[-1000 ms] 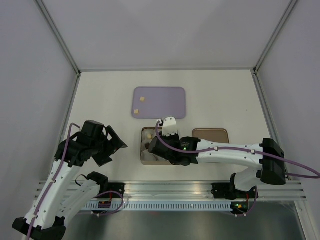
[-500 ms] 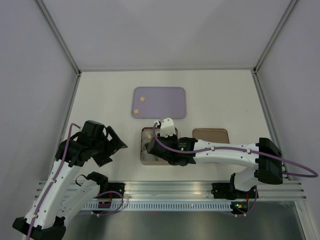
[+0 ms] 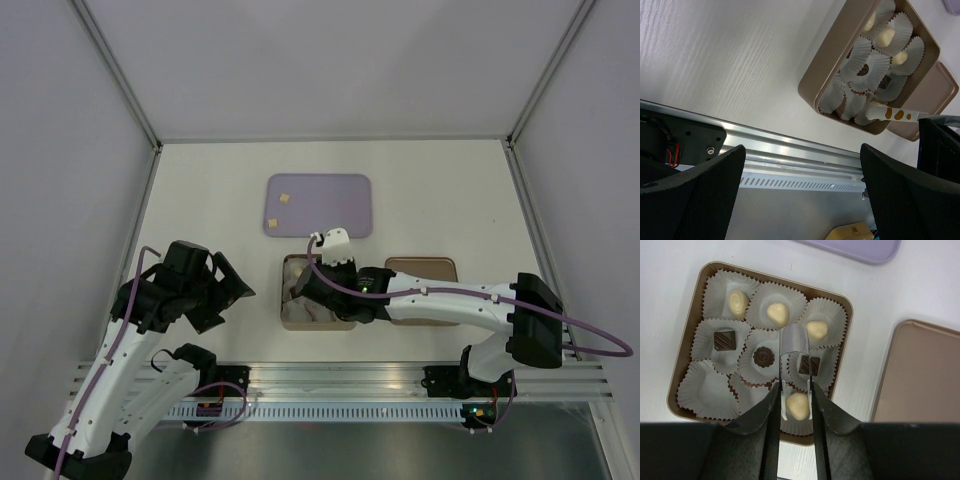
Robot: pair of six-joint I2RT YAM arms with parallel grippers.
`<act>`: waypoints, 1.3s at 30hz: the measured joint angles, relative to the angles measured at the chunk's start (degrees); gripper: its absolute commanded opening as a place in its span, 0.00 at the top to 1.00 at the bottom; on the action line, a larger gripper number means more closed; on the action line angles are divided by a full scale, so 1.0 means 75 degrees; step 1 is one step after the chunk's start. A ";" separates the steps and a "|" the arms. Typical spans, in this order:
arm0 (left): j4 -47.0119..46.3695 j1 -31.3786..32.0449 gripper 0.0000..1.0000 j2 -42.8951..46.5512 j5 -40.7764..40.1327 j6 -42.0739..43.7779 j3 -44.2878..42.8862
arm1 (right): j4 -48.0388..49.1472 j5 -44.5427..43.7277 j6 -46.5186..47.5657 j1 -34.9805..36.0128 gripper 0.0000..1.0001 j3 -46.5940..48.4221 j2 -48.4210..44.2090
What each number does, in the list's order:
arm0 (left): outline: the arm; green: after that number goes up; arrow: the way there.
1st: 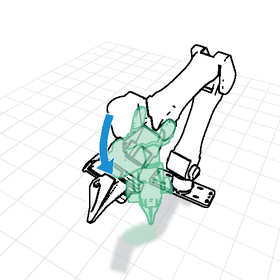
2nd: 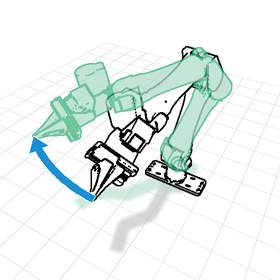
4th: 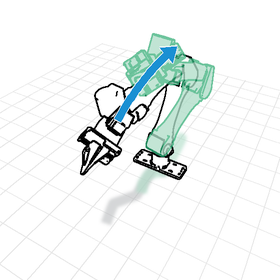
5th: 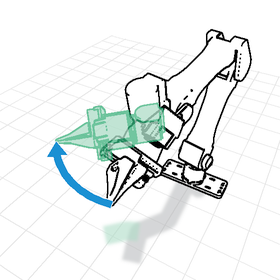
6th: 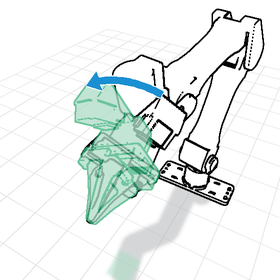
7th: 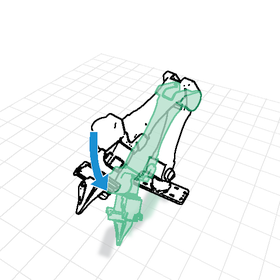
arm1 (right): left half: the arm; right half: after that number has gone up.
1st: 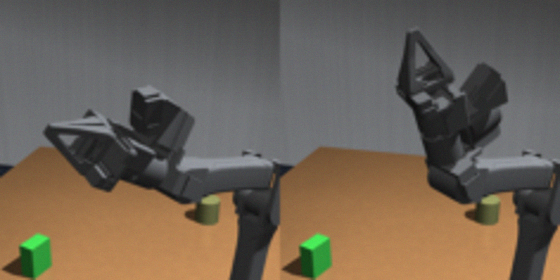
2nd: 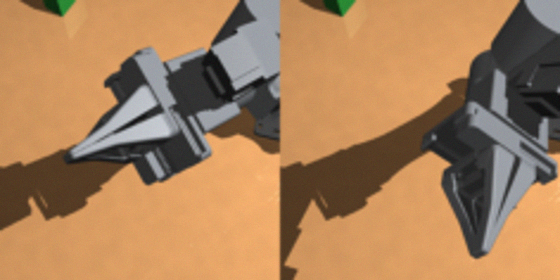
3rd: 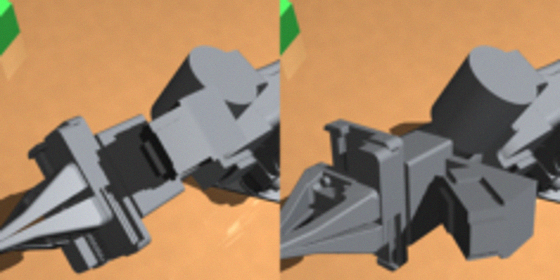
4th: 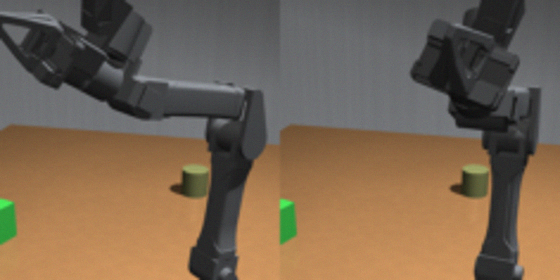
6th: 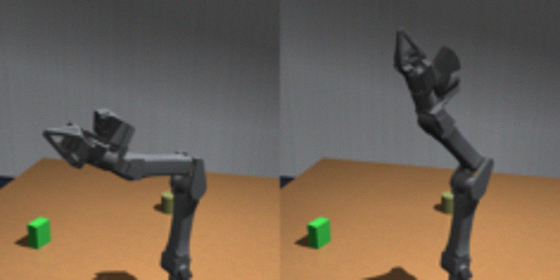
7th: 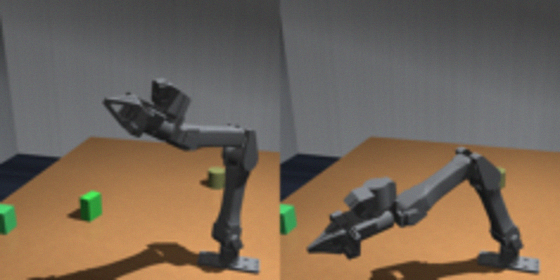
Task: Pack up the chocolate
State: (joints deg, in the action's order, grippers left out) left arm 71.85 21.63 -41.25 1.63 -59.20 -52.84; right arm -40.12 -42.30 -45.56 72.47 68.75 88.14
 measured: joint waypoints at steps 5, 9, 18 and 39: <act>0.0000 0.0000 0.00 0.0000 0.0000 0.0000 0.0000 | 0.0052 0.0000 0.0093 -0.0096 0.81 -0.0009 0.0000; 0.0000 0.0000 0.00 0.0000 0.0000 0.0000 0.0000 | 0.0061 0.0038 0.0137 -0.0093 0.81 -0.0035 0.0003; 0.0000 0.0000 0.00 0.0000 0.0000 -0.0003 0.0000 | 0.0073 0.0268 0.0143 -0.0090 0.81 -0.0201 0.0000; 0.0000 0.0000 0.00 0.0003 -0.0009 0.0000 0.0047 | 0.0382 0.0259 0.0201 -0.0085 0.71 -0.0268 0.0248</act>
State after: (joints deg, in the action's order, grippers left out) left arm 71.85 21.63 -41.23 1.56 -59.20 -52.49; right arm -37.26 -40.36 -44.05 71.83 66.74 90.00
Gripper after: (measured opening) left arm 0.993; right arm 0.319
